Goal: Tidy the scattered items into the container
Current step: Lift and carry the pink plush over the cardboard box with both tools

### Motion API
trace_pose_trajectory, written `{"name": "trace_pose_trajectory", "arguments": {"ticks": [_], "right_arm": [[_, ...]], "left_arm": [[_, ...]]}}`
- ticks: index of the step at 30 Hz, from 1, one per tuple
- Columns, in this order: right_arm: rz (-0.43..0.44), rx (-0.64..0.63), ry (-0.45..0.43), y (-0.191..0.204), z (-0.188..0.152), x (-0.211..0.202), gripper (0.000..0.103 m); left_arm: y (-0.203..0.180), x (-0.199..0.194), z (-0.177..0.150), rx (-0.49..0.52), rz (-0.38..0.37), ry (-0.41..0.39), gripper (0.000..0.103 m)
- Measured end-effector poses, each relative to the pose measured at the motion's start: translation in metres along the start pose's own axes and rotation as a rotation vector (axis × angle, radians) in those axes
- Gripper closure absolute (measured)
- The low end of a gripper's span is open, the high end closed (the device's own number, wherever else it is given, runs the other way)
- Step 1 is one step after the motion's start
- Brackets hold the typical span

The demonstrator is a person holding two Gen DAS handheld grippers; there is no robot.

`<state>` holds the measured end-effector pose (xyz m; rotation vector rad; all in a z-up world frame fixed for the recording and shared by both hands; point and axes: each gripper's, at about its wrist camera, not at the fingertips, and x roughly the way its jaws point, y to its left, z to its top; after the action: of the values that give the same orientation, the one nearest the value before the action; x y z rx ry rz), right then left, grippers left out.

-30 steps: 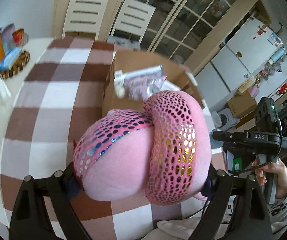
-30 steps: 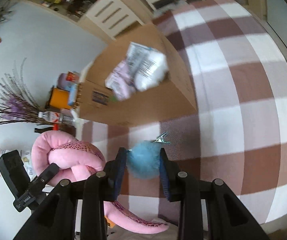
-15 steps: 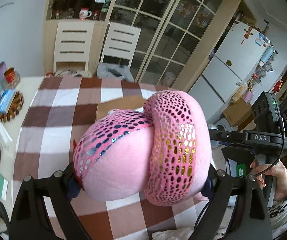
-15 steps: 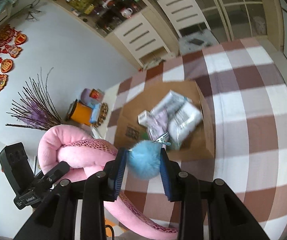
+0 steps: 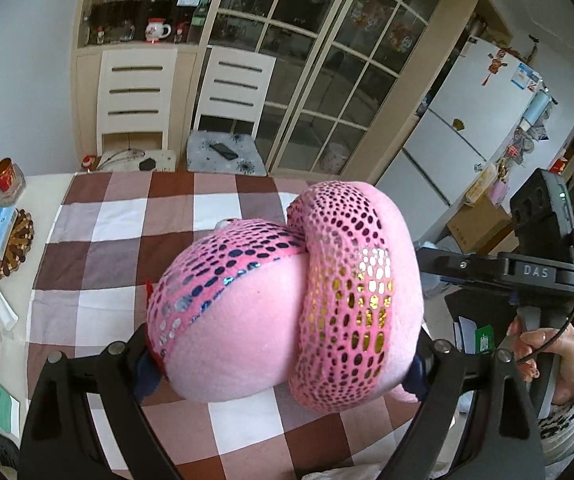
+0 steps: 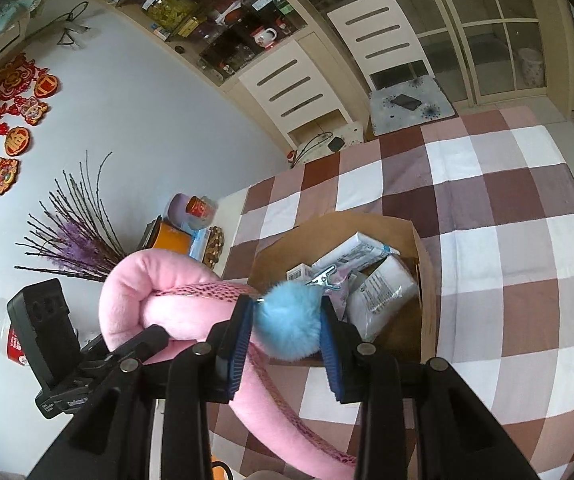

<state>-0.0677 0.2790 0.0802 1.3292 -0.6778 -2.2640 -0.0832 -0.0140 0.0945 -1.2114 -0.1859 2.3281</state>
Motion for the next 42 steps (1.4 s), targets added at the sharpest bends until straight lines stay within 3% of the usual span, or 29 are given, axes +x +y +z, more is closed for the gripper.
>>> {"name": "trace_pose_trajectory", "arguments": {"ticks": [23,42], "right_arm": [[-0.023,0.059,0.099,-0.025,0.03,0.062,0.07],[-0.018,0.072,0.115,-0.028,0.034,0.071,0.07]], "left_arm": [[0.02,0.085,0.013,-0.001,0.003,0.176,0.011],[0.039,0.103,0.01,-0.115,0.006,0.299,0.007]]}}
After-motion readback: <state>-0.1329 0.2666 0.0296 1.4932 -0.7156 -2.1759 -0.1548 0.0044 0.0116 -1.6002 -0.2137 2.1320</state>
